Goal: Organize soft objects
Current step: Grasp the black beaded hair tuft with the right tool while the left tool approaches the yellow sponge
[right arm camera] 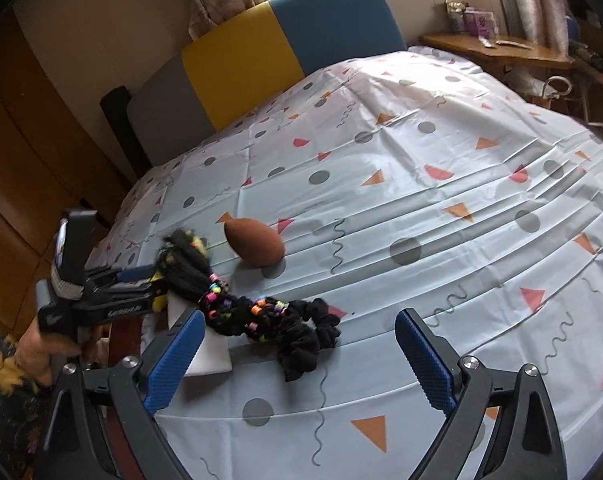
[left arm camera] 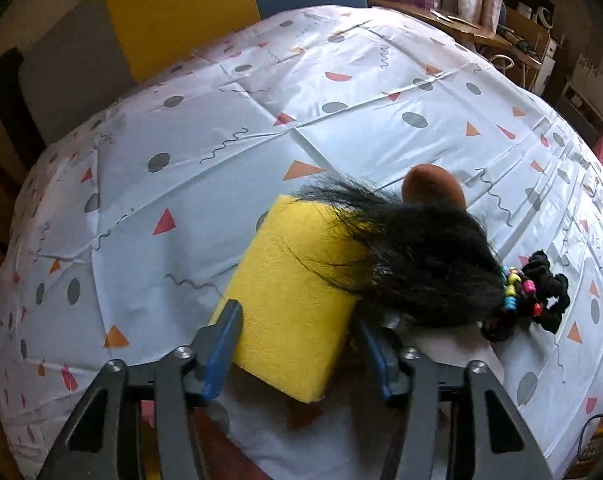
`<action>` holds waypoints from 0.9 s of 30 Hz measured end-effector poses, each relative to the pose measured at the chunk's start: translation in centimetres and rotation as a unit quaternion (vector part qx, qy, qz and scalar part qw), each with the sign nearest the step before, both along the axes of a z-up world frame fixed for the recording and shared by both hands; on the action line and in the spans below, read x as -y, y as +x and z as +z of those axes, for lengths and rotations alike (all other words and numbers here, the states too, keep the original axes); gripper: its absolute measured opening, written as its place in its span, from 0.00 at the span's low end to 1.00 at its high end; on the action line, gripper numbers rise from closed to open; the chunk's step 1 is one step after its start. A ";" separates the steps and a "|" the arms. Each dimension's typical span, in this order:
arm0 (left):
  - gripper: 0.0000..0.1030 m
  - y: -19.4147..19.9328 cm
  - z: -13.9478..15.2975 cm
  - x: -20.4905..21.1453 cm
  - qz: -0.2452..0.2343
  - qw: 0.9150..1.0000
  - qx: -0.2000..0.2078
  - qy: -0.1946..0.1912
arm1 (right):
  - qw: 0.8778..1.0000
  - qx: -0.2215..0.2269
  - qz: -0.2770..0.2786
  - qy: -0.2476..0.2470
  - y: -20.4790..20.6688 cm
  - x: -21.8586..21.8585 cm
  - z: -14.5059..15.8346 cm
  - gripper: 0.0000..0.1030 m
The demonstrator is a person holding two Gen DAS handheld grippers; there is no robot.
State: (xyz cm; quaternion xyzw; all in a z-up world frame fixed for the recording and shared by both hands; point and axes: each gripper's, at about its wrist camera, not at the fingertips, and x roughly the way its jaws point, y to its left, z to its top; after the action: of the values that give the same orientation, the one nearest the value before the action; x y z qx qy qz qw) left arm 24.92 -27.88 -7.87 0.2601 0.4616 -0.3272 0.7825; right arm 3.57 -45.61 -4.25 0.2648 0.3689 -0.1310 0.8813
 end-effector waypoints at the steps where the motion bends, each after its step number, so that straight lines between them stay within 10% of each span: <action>1: 0.47 -0.5 0.3 -0.4 0.006 1.000 0.001 -0.004 | 1.000 -0.001 -0.002 0.000 0.0 0.1 0.0 0.94; 11: 0.14 -4.5 2.8 -5.2 0.059 0.996 -0.031 -0.057 | 1.000 -0.011 -0.001 -0.013 0.0 0.0 -0.2 0.94; 18: 0.42 -7.3 4.4 -5.4 0.035 0.999 0.017 -0.032 | 1.000 -0.025 0.001 -0.009 -0.1 0.0 -0.8 0.94; 27: 0.45 -6.9 5.4 -7.0 0.048 0.997 0.003 -0.062 | 0.989 -0.019 0.130 -0.065 2.4 -4.2 -0.4 0.93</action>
State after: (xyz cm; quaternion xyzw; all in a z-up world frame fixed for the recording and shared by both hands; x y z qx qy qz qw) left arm 18.00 -20.88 -2.49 0.1897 0.4503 -0.3158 0.8133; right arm 5.97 -41.39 -4.64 0.1540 0.4074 -0.0446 0.8990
